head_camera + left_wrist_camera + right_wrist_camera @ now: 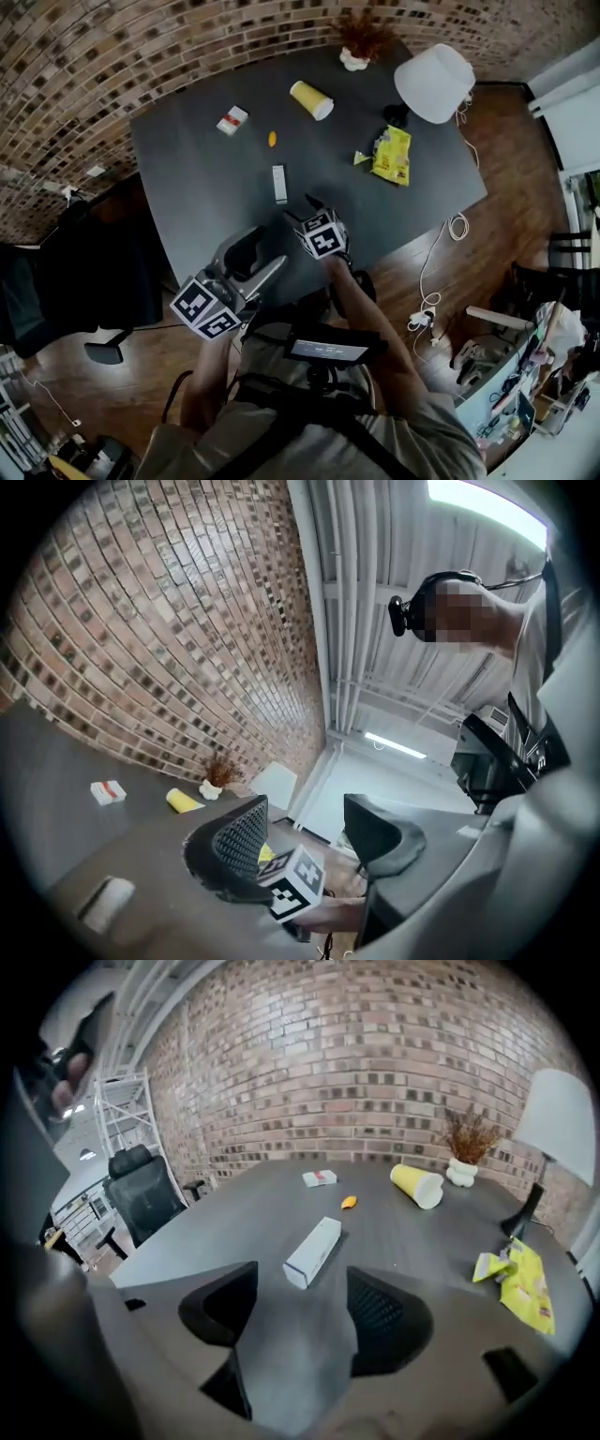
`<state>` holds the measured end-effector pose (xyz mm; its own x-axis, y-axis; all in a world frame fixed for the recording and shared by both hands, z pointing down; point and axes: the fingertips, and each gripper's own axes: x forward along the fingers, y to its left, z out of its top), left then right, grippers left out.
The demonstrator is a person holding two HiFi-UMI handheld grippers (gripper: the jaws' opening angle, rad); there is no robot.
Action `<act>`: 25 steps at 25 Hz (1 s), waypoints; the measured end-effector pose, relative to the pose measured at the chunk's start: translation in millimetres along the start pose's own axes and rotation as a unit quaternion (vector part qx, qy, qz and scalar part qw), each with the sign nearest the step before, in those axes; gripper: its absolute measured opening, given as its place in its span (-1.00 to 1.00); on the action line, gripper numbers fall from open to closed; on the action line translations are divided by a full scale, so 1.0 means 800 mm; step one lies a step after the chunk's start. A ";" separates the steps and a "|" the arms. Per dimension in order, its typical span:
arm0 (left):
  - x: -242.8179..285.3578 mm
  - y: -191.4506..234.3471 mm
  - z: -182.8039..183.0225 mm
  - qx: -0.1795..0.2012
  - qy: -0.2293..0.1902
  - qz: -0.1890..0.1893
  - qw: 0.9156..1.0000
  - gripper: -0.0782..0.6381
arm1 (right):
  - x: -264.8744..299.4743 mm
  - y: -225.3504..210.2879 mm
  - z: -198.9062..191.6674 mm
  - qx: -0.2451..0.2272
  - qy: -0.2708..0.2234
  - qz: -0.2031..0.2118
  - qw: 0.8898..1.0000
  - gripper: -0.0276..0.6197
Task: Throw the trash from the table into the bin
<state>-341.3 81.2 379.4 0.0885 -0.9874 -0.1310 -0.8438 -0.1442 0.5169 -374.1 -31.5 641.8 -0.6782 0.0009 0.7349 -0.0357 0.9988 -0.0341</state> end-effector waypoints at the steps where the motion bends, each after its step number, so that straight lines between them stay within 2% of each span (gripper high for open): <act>1: -0.006 0.011 0.001 -0.002 0.000 0.006 1.000 -0.10 | 0.020 -0.002 0.007 0.004 0.013 -0.004 1.000 0.06; 6: -0.025 0.053 0.007 -0.020 -0.003 0.027 0.999 -0.10 | 0.100 -0.004 0.010 0.022 0.071 -0.013 0.997 0.03; 8: -0.031 0.063 0.010 -0.025 -0.005 0.031 0.999 -0.10 | 0.119 0.000 0.008 0.034 0.084 -0.004 0.996 -0.08; 9: -0.034 0.067 0.009 -0.027 -0.005 0.032 0.999 -0.10 | 0.124 0.000 0.005 0.034 0.091 -0.004 0.995 -0.24; 10: -0.035 0.070 0.008 -0.030 -0.003 0.032 0.999 -0.10 | 0.127 -0.002 0.003 0.031 0.097 -0.008 0.995 -0.28; 11: -0.036 0.072 0.006 -0.033 0.000 0.030 0.999 -0.10 | 0.127 -0.005 0.003 0.027 0.100 -0.012 0.995 -0.40; 15: -0.026 0.068 -0.001 -0.039 0.014 0.012 0.999 -0.10 | 0.105 -0.007 -0.007 0.040 0.101 0.005 0.994 -0.44; 17: -0.013 0.057 -0.008 -0.036 0.028 -0.003 0.999 -0.10 | 0.069 -0.004 -0.011 0.063 0.068 0.025 0.995 -0.43; 19: 0.006 0.038 -0.017 -0.028 0.045 -0.025 0.998 -0.10 | 0.013 -0.002 -0.010 0.086 0.005 0.045 0.995 -0.44; 21: 0.026 0.013 -0.028 -0.017 0.065 -0.053 0.996 -0.10 | -0.061 -0.007 -0.021 0.111 -0.064 0.050 0.990 -0.43; 23: 0.047 -0.017 -0.043 -0.011 0.082 -0.074 0.994 -0.10 | -0.145 -0.018 -0.058 0.133 -0.113 0.033 0.984 -0.44; 25: 0.070 -0.053 -0.061 -0.007 0.092 -0.091 0.992 -0.10 | -0.229 -0.039 -0.122 0.152 -0.133 -0.006 0.979 -0.44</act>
<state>-274.5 28.6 391.3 0.3354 -0.9397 -0.0667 -0.7978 -0.3210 0.5104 -176.6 -57.7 574.4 -0.8416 -0.0647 0.5362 -0.2351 0.9377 -0.2559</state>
